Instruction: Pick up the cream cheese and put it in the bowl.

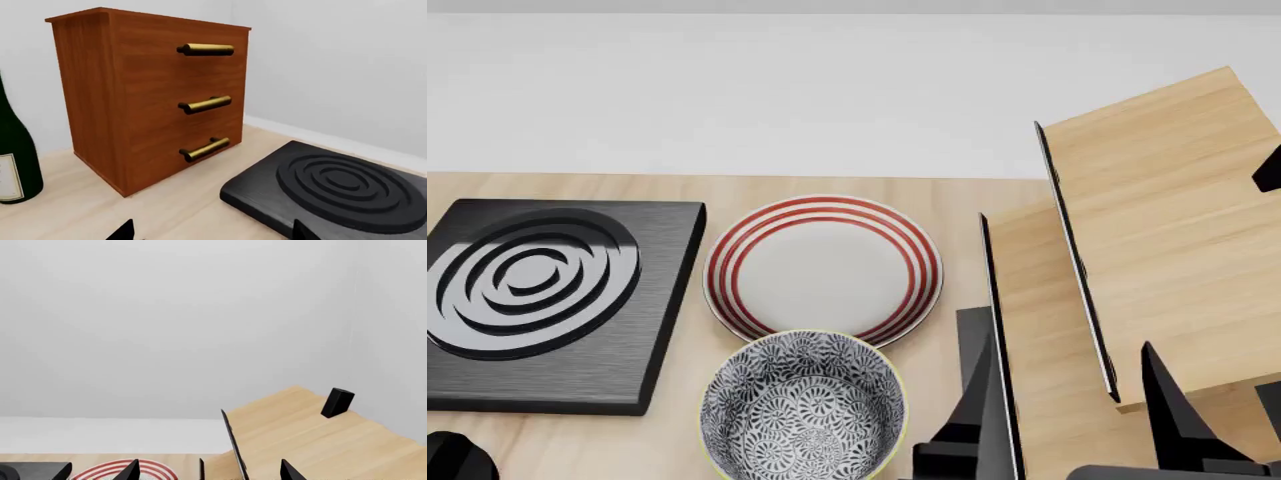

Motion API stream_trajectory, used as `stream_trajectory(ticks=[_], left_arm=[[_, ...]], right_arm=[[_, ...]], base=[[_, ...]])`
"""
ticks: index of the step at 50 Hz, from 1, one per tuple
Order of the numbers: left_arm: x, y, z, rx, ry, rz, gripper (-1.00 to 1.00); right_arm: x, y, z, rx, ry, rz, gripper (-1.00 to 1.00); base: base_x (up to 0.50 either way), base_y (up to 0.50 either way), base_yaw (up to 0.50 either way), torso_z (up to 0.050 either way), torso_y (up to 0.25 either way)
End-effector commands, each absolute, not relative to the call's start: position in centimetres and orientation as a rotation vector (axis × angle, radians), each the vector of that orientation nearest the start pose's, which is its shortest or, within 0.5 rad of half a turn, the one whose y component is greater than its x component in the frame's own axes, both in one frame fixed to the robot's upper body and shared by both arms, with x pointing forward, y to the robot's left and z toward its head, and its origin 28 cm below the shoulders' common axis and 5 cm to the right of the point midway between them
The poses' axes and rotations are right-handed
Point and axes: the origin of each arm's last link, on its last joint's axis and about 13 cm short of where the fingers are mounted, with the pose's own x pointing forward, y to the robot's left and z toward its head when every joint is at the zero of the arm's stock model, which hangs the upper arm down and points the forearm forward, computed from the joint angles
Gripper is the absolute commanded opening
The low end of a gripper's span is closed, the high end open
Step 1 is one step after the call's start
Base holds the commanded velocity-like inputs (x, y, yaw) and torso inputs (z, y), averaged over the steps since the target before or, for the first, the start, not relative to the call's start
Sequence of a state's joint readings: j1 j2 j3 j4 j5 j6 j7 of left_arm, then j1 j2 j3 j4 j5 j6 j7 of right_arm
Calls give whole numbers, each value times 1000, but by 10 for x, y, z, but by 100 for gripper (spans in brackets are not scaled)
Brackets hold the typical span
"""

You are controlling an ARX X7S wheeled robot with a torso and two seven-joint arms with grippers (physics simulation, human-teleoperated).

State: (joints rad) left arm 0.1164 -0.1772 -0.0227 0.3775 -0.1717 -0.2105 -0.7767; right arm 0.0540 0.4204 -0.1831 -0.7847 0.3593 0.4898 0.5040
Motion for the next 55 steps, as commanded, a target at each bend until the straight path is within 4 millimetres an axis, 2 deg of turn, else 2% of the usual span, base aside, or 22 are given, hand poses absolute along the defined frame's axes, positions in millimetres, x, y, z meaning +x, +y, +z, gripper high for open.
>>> stream_trajectory(ticks=[1, 12, 36, 55], left_arm=[[184, 237, 54, -24, -20, 715, 100], [184, 237, 49, -7, 12, 710, 100], [181, 240, 49, 43, 26, 819, 100], [180, 241, 48, 18, 25, 810, 100]], right_arm=[[181, -107, 142, -46, -245, -66, 100], [182, -106, 141, -57, -237, -62, 100], [183, -107, 137, -59, -215, -61, 100], [182, -108, 137, -70, -183, -100, 100]], base=[[0, 0, 0, 0, 0], [0, 0, 0, 0, 0], [0, 0, 0, 0, 0], [0, 0, 0, 0, 0]])
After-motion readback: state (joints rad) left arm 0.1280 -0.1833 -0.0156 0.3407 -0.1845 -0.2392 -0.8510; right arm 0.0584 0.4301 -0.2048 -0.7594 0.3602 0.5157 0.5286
